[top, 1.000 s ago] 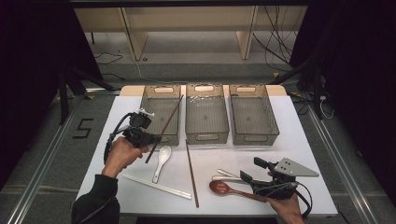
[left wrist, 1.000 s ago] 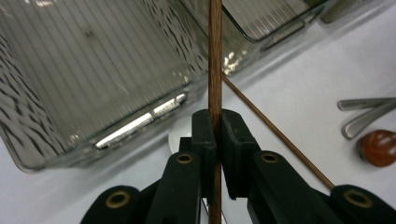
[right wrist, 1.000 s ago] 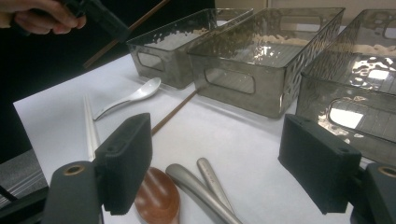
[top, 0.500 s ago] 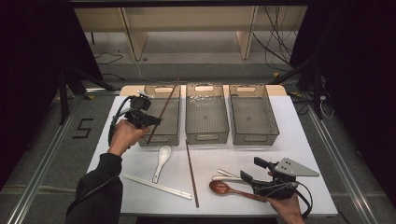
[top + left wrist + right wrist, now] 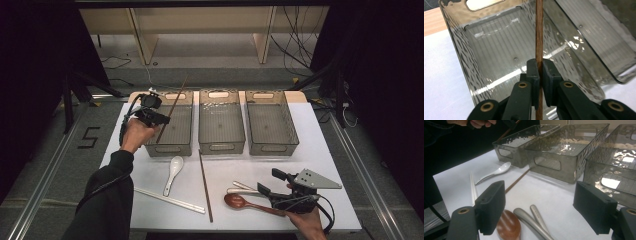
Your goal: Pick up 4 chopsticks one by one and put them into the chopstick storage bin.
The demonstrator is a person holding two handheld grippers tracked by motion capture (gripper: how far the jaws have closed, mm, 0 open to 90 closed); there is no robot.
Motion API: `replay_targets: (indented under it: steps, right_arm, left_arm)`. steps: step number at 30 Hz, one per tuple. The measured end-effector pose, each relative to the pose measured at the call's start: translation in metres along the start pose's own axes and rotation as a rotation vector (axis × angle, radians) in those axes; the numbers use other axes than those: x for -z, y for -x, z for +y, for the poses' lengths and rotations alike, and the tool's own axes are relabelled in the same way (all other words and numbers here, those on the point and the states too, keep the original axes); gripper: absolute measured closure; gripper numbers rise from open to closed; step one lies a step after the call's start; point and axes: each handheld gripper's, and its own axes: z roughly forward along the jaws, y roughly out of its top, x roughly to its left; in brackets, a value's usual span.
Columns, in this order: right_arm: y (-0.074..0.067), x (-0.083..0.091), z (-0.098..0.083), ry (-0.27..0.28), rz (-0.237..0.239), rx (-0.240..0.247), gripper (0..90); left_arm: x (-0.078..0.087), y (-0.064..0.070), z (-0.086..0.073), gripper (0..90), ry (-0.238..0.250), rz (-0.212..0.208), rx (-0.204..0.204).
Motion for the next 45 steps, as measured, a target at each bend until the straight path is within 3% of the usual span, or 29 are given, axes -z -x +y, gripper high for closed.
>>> replay_targets:
  steps: [8,23,29,31,34,40,45]
  right_arm:
    - [0.000,0.000,0.000,-0.003,0.001,0.000,26.3]
    - [-0.001,0.000,0.000,-0.002,0.007,0.000,26.3]
    - [-0.001,0.000,0.000,-0.002,0.008,0.000,26.2]
    - [-0.001,0.000,0.000,-0.001,0.008,0.001,26.3]
    - [0.000,0.000,0.000,-0.002,0.007,-0.001,26.3]
    - [-0.001,0.000,0.000,-0.002,0.006,-0.001,26.3]
    - [-0.001,0.000,0.000,0.000,0.005,0.001,26.3]
  left_arm:
    - [-0.016,-0.010,-0.002,84.0,-0.019,0.026,0.010]
    - [-0.031,-0.011,-0.009,83.5,-0.064,0.047,0.004]
    - [-0.035,-0.014,-0.012,82.3,-0.087,0.056,0.030]
    - [-0.034,-0.014,-0.012,72.0,-0.077,0.055,0.035]
    - [-0.028,-0.012,-0.012,63.7,-0.062,0.055,0.035]
    - [-0.008,-0.002,-0.008,42.7,-0.031,0.037,0.050]
    - [0.011,0.015,-0.016,32.7,-0.018,-0.029,0.055]
